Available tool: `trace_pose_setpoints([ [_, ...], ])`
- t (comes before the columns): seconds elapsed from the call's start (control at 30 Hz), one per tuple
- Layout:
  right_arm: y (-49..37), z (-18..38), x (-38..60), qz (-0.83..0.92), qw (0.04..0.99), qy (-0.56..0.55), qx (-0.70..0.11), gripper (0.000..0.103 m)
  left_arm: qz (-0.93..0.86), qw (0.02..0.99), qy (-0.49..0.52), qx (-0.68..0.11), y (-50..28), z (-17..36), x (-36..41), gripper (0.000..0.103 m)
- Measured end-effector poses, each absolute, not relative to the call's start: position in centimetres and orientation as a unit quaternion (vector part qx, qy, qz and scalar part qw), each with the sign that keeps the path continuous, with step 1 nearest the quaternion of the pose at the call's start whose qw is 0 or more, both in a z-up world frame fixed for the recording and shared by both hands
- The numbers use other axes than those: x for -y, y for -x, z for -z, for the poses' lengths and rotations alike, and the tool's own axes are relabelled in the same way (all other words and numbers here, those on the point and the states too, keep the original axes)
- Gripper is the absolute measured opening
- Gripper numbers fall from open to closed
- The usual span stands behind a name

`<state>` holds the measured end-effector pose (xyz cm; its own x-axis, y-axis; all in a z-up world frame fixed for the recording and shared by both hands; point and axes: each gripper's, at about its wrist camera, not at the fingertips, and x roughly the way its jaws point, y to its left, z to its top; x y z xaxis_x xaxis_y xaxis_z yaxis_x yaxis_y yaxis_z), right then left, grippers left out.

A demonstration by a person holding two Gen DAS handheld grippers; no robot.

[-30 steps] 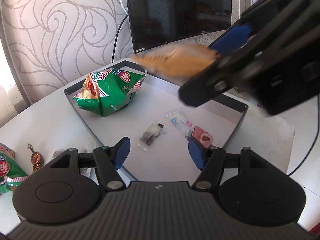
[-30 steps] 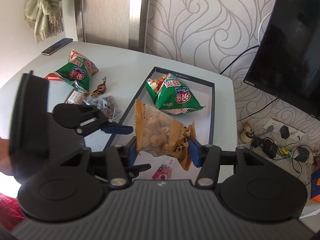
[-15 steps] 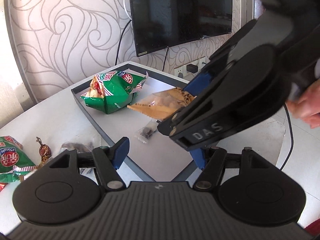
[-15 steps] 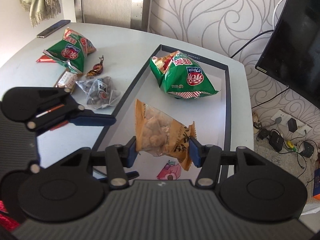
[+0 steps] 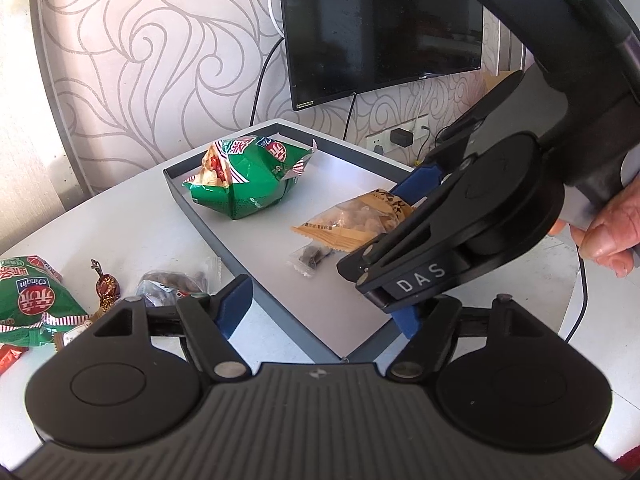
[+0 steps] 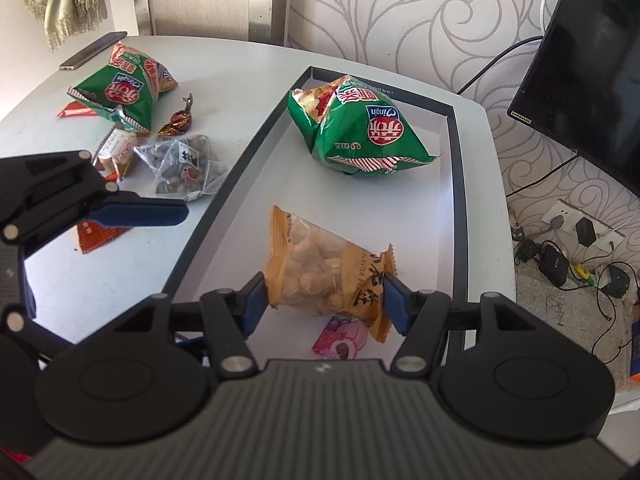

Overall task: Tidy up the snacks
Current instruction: 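Lower the peanut bag into the box and open the right gripper while the left releases its candy, then grasp the orange biscuit packet with the left gripper while the right grasps the dark candy bag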

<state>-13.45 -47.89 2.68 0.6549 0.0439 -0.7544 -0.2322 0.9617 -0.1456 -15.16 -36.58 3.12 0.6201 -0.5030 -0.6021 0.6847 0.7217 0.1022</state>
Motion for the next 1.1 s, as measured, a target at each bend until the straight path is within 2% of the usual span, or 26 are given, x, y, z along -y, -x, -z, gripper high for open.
trace_pose_setpoints([
  [0.33,13.2,-3.7,47.8,-0.057,0.919,0.104,-0.377,0.066,0.336,0.886,-0.165,-0.273,15.6,-3.4,36.2,0.080],
  [0.43,13.0,-4.0,48.1,-0.054,0.921,0.089,-0.376,0.072,0.335,0.887,-0.165,-0.272,15.7,-3.4,35.9,0.081],
  [1.1,14.2,-4.6,46.5,-0.041,0.926,0.078,-0.368,0.073,0.293,0.903,-0.156,-0.273,16.8,-2.9,29.6,0.082],
])
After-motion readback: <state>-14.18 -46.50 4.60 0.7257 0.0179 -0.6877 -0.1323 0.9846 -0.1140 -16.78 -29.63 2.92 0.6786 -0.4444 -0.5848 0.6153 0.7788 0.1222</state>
